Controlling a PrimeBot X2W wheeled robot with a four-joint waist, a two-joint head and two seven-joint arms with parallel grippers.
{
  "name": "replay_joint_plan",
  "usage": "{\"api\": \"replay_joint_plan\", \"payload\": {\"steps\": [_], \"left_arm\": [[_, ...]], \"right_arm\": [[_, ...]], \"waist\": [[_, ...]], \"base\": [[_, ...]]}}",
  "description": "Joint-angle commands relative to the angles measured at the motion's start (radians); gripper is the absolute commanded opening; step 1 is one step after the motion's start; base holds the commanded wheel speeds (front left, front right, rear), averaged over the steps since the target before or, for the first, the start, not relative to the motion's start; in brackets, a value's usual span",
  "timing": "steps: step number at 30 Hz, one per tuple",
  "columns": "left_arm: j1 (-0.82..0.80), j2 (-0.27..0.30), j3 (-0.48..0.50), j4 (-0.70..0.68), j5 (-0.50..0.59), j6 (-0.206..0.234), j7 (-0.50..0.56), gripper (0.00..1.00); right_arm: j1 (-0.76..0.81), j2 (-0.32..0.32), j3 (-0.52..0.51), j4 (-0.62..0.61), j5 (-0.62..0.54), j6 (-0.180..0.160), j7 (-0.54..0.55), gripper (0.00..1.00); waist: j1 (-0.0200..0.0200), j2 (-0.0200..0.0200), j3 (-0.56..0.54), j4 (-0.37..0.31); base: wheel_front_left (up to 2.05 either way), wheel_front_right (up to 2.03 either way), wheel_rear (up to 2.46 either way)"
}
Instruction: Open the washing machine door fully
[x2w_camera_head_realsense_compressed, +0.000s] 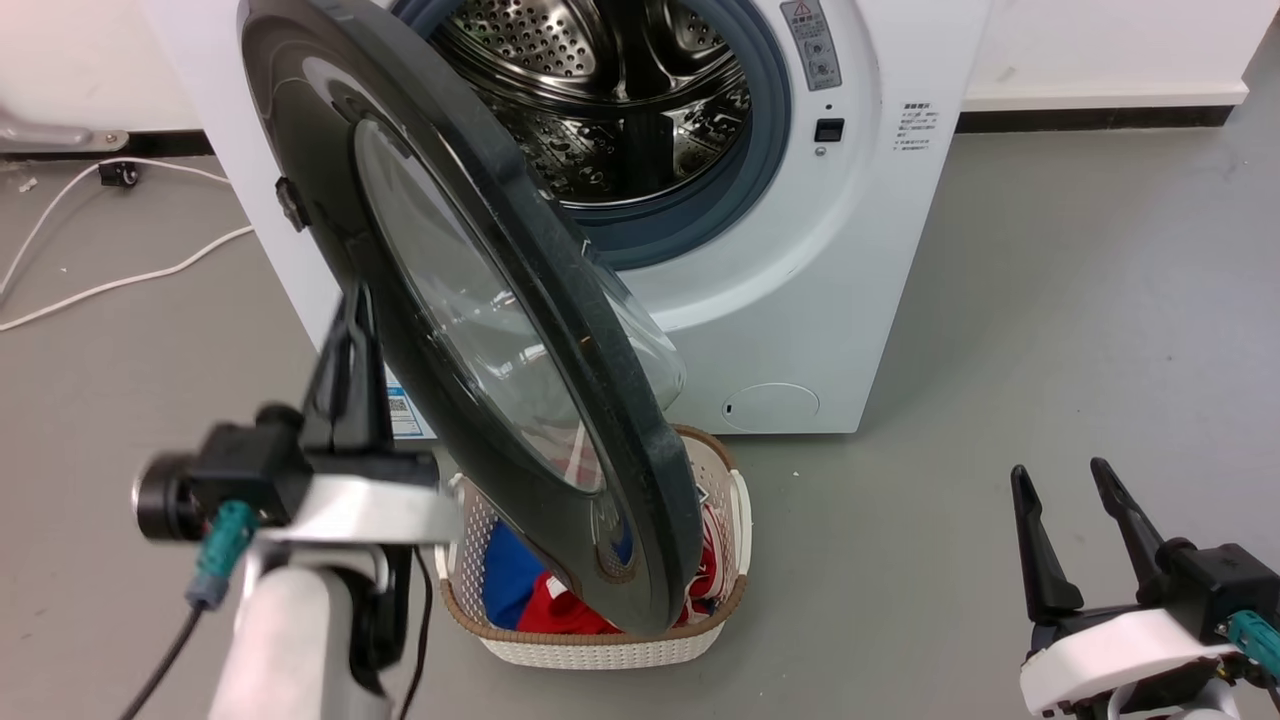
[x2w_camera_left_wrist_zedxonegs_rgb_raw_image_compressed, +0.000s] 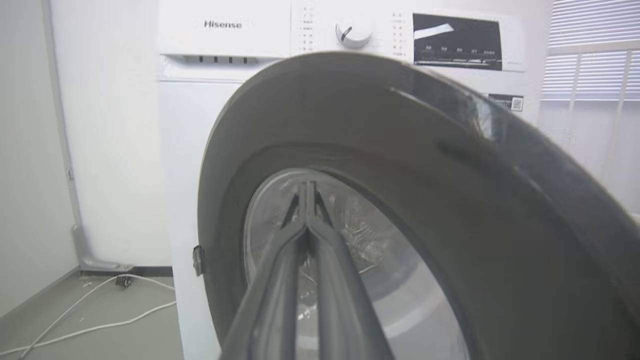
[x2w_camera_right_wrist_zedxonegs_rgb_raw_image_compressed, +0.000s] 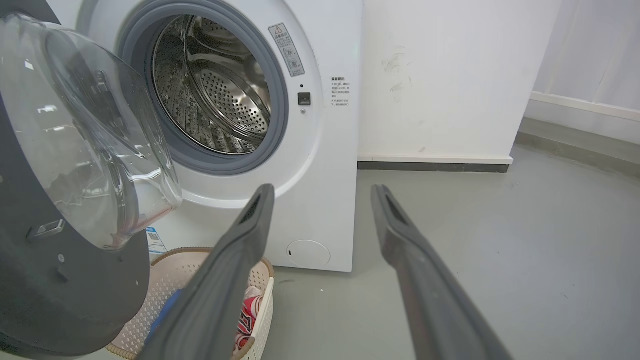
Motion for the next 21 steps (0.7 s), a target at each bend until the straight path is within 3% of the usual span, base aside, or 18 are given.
{"api": "replay_joint_plan", "payload": {"steps": [1,7,12,21], "left_arm": [[-0.026,0.003,-0.005,-0.023,0.007,-0.005,-0.003,0.00],[-0.138,0.002,-0.060,-0.153,0.025,-0.014,0.020,0.00],[-0.193,-0.003,-0.166,-0.268,0.017,-0.031,0.081,0.00],[-0.101,-0.006,-0.396,-0.386,-0.063,-0.053,0.231,0.00]], "right_arm": [[-0.017,0.004,-0.003,0.003,-0.007,0.000,-0.002,1.00],[-0.012,0.009,-0.009,0.007,-0.012,0.000,-0.004,1.00],[-0.012,0.013,-0.006,0.011,-0.013,0.000,-0.003,1.00],[-0.008,0.019,-0.011,0.015,-0.015,0.000,-0.004,1.00]], "waist": [[0.0000,0.0000,-0.001,0.001],[0.0000,0.0000,-0.007,0.007],[0.0000,0.0000,-0.009,0.002],[0.0000,0.0000,-0.008,-0.010]], "base": [[0.00,0.00,0.00],[0.00,0.00,0.00],[0.00,0.00,0.00],[0.00,0.00,0.00]]}}
